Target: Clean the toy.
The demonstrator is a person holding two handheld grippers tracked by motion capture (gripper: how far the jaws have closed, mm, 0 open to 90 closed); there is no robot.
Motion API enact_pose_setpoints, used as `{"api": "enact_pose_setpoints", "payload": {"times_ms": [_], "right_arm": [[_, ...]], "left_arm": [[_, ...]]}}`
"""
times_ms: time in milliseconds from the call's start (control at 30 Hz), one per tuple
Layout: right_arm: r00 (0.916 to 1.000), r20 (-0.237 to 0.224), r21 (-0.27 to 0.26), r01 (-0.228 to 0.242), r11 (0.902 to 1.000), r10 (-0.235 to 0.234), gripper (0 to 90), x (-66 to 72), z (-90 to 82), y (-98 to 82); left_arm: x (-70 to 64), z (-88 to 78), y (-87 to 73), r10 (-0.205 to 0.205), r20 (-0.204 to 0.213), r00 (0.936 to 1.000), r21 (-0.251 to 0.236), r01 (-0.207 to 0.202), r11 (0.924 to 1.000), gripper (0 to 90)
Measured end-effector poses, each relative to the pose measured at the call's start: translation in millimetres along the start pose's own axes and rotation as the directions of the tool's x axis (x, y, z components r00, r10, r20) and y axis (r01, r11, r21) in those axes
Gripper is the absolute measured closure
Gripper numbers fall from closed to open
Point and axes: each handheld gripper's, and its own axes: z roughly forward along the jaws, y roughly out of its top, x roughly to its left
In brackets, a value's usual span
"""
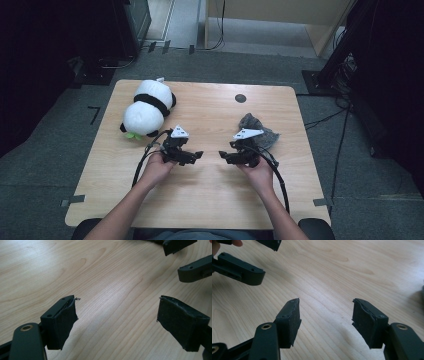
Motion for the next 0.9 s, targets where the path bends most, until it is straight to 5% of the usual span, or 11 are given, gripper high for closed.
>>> {"api": "enact_pose_setpoints", "payload": {"times_ms": [333,467,700,900], "right_arm": [[0.9993,0.039,0.032,0.000,0.9995,-0.002,40.2,2.5,19.7,-5.2],[0.9989,0.045,0.046,0.009,0.9989,-0.011,40.0,4.3,26.1,-8.8],[0.9964,0.081,0.044,0.021,0.9988,-0.025,40.0,5.0,35.0,-15.9],[0.9922,0.119,0.009,0.037,0.9993,-0.038,36.6,9.1,38.1,-20.2]], "left_arm": [[0.6,15.1,-11.0,0.001,-0.004,1.0000,0.061,-0.001,0.9981,16.4],[-2.0,20.0,-14.6,0.045,-0.015,0.9988,0.103,-0.044,0.9937,16.3],[-2.0,21.8,-17.1,0.042,-0.018,0.9990,0.077,-0.040,0.9962,16.2],[-4.6,25.5,-23.7,0.045,-0.051,0.9977,0.008,-0.044,0.9990,16.2]]}}
